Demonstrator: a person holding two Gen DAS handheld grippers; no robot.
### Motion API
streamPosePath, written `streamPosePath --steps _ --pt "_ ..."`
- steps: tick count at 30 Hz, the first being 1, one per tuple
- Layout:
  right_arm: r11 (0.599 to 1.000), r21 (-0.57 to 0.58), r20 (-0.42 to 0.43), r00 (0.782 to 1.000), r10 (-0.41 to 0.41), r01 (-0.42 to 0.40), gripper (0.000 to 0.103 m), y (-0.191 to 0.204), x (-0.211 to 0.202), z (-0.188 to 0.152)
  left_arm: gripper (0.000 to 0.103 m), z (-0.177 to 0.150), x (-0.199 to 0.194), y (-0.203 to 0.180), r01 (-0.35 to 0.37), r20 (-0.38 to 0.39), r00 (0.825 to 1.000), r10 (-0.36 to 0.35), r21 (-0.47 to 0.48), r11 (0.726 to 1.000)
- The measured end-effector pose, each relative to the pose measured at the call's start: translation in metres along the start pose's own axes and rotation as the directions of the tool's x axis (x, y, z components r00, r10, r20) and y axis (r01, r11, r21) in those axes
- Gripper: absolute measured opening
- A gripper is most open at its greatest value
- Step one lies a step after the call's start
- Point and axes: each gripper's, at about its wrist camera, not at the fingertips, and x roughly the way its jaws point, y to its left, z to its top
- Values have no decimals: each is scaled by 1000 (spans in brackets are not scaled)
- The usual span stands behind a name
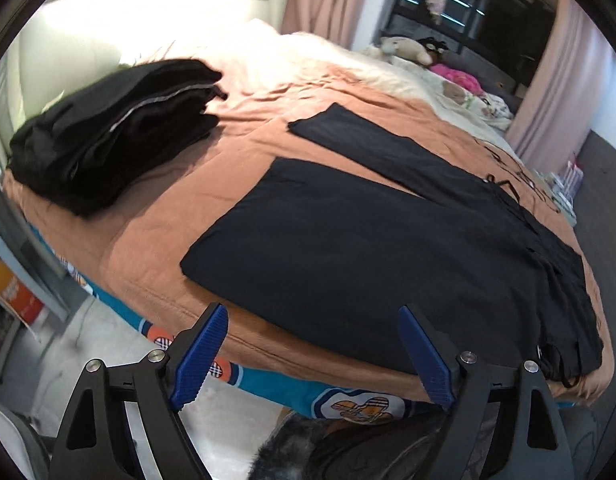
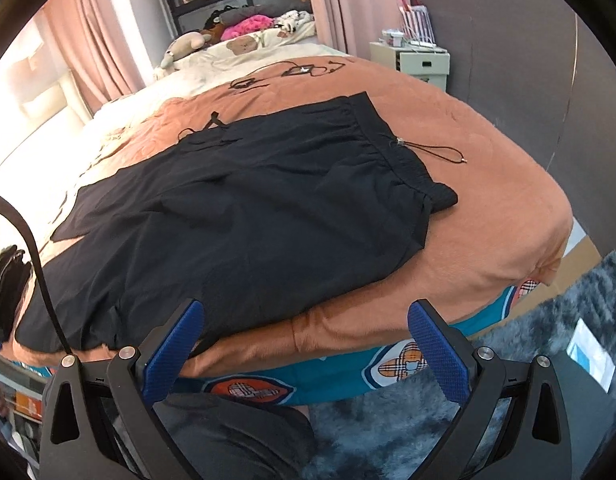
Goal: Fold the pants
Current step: 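Lower the left gripper to the pants leg hem while the right gripper approaches the waistband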
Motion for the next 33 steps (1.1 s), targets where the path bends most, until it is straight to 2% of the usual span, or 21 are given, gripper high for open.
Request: streamPosePath --steps 3,13,23,28,30,33 --pt "1000 14 0 1000 6 -6 103 2 6 10 81 3 10 13 16 -20 1000 -17 -53 998" --pt "999 36 2 1000 29 -29 103 4 33 33 76 4 42 34 74 -68 994 -88 -194 978" --pt "991 128 -74 996 40 -31 103 -24 67 28 75 2 71 40 82 -106 988 -112 -253 964" --pt "976 211 -104 992 71 -48 103 -43 83 31 57 10 76 48 76 -73 992 -102 -293 953" --pt "969 240 -104 991 86 -59 103 -50 89 29 44 12 78 51 63 -64 994 -87 -313 948" --pt "954 290 -102 988 112 -78 103 -63 98 25 36 14 76 53 87 -26 994 -102 -344 935"
